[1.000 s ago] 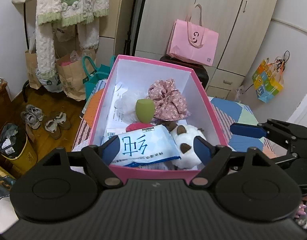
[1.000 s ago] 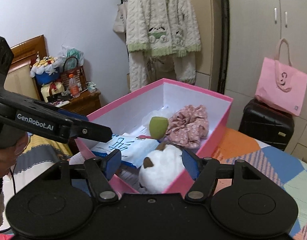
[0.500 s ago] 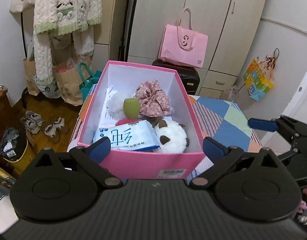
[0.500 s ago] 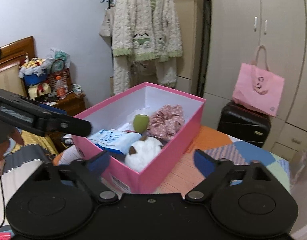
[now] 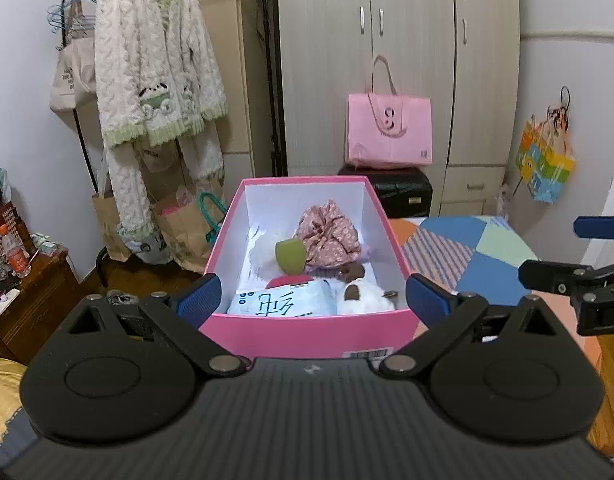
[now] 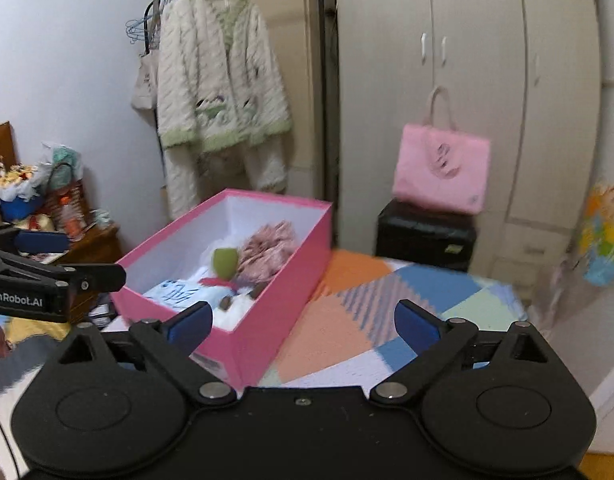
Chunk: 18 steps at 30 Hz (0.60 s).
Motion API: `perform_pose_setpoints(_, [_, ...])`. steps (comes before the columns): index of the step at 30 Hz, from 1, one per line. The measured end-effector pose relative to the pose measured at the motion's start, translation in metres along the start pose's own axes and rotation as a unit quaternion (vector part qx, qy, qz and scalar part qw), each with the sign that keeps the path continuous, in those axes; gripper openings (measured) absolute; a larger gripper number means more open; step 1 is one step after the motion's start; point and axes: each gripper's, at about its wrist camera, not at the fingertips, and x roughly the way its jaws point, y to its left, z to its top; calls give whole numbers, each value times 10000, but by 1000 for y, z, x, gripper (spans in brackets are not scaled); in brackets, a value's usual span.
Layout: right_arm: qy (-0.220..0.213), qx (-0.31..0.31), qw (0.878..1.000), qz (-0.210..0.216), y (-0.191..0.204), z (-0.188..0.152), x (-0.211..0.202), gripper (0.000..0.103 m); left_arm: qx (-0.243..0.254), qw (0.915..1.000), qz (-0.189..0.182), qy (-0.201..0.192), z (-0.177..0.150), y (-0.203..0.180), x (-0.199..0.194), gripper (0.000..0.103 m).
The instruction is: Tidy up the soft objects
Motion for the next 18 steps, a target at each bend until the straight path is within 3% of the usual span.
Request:
perform_pose_setpoints(3, [-136, -51, 9995, -294, 6, -5, -10, 99, -187, 9998, -95, -17, -7, -3, 0, 100])
perform_pose_setpoints(6, [-126, 60, 9994, -309, 7, -11, -14, 99, -269, 9994, -229, 32, -13, -6, 1, 100])
perform_pose_setpoints(10, [-88, 301, 9974, -653, 5, -24, -18, 99, -110, 9998, -114, 93, -20, -16, 3, 100])
perform_pose_setpoints(18, [-70, 432, 9952, -875, 4, -35, -29, 99, -66, 9999, 82, -44, -28, -24, -9, 100])
